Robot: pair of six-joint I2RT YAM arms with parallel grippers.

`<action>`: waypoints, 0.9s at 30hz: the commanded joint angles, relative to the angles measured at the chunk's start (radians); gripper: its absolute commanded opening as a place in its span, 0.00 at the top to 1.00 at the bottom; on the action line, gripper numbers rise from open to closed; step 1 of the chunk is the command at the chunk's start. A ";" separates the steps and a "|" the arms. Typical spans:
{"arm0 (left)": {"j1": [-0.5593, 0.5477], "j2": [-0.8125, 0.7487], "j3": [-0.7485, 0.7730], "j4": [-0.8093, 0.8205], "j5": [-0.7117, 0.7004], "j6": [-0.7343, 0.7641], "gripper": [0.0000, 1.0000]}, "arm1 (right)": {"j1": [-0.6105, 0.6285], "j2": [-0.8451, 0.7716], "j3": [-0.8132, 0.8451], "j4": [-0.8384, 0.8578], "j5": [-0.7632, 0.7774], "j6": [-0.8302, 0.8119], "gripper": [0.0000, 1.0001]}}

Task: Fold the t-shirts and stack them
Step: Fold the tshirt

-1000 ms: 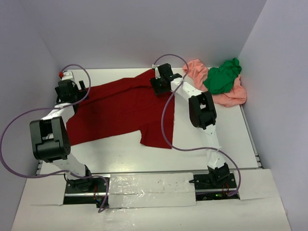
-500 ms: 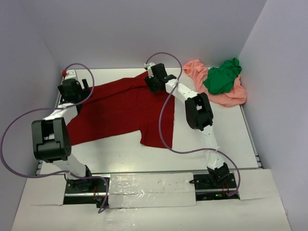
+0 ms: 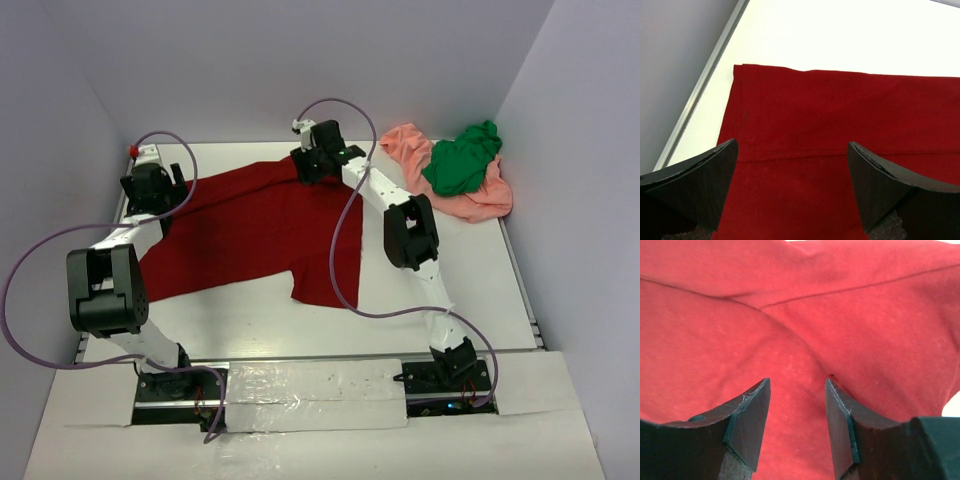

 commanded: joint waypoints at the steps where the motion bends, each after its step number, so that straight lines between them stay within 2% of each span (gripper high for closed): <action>1: -0.007 -0.043 0.000 0.054 -0.017 0.010 0.01 | 0.001 0.023 0.051 -0.028 -0.047 0.045 0.46; 8: -0.016 -0.034 0.009 0.040 -0.022 0.011 0.01 | -0.002 0.096 0.167 -0.146 -0.027 0.126 0.45; 22: -0.027 -0.052 -0.011 0.058 -0.039 0.020 0.01 | -0.005 0.056 0.079 -0.130 0.022 0.140 0.49; 27: -0.027 -0.059 -0.031 0.080 -0.043 0.017 0.01 | -0.006 0.072 0.108 -0.140 0.048 0.162 0.48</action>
